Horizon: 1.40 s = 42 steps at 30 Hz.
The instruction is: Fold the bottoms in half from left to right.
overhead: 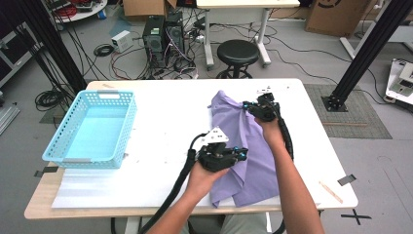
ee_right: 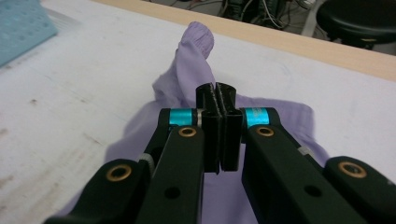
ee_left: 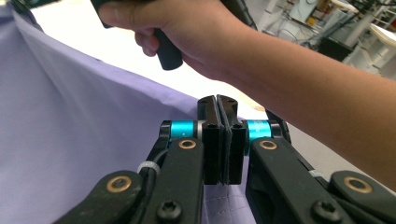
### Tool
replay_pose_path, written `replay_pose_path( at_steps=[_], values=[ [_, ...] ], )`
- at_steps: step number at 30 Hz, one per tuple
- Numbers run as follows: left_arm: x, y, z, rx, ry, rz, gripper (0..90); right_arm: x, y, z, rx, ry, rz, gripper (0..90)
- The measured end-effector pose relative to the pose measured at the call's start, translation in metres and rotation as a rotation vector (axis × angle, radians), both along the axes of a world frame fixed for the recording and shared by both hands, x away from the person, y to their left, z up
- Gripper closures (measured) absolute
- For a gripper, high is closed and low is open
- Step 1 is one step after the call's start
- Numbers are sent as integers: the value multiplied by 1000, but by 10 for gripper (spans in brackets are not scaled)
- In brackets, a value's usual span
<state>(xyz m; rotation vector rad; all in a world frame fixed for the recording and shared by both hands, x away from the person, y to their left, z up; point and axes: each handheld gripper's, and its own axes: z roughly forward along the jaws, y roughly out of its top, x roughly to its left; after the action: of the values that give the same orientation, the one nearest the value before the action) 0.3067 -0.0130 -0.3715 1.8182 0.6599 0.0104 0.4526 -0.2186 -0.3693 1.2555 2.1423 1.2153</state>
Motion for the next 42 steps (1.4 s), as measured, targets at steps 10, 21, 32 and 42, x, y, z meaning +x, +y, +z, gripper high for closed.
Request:
replay_pose_path(
  at_steps=[10, 21, 32, 42],
  values=[
    [9, -41, 1, -2, 14, -52, 884, 2, -36, -2, 5, 9, -48, 900],
    [21, -76, -10, 24, 38, -55, 882, 7, -64, -7, -47, 24, -106, 900],
    [36, -63, -40, 135, -22, 79, 456, -3, -85, -36, -29, 50, -160, 763],
    [40, 39, -54, 106, -133, 306, 244, -55, -97, -34, -7, -28, -137, 650]
  ],
)
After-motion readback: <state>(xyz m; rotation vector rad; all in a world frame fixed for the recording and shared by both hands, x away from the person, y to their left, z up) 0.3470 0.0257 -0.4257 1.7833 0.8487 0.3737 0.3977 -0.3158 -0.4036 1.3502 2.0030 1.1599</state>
